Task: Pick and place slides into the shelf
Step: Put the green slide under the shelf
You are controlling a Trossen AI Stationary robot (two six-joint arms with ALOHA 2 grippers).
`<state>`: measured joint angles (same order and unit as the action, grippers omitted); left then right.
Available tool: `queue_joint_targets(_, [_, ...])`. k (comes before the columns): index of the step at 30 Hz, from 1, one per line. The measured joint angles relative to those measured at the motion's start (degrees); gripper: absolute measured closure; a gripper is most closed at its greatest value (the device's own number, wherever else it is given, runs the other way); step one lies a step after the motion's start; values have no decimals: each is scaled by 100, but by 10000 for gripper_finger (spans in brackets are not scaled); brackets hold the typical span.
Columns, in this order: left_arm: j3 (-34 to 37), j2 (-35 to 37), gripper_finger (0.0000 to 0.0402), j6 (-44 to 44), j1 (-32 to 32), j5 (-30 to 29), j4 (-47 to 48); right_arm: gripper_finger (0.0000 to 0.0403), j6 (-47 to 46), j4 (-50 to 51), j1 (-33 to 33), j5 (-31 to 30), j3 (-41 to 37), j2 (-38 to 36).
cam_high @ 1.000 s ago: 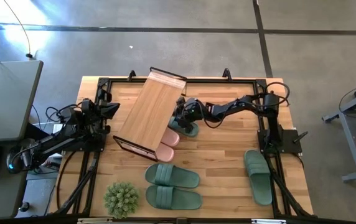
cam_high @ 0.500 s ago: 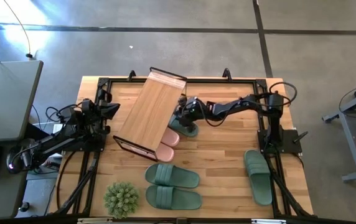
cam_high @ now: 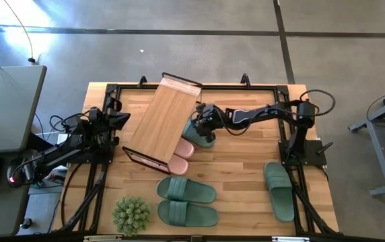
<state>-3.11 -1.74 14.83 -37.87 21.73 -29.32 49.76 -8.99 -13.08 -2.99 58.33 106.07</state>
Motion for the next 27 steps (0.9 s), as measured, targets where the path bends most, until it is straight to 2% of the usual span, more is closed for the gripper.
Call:
queue_joint_targets(7, [0, 1, 401, -1, 0, 138, 60, 271, -850, 1243, 49, -893, -4, -876])
queue_joint_targets(9, [0, 0, 401, 0, 0, 187, 85, 280, -1173, 1599, 133, -1248, -4, -1272])
queue_joint_targets(11, [0, 0, 401, 0, 0, 232, 83, 294, -1703, 1965, 224, -1358, -2, -1708])
queue_joint_targets(13, [0, 0, 401, 0, 0, 234, 83, 312, -2551, 2427, 282, -1267, -2, -2150])
queue_joint_targets(18, [1, 0, 401, -14, 0, 322, 85, 365, -5582, 3763, 297, -543, 0, -3032])
queue_joint_targets(20, [0, 0, 401, -142, 0, 360, 85, 390, -6512, 4357, 418, -508, 0, -3240])
queue_joint_targets(23, [0, 0, 401, -293, 0, 372, 85, 397, -7666, 4493, 994, -1180, -222, -3444])
queue_joint_targets(25, [1, 0, 401, -308, 0, 374, 103, 398, -8573, 4210, 1479, -1692, -586, -3506])
queue_joint_targets(27, [1, 2, 401, -305, 0, 392, 110, 401, -9544, 3650, 1924, -1942, -1080, -3527])
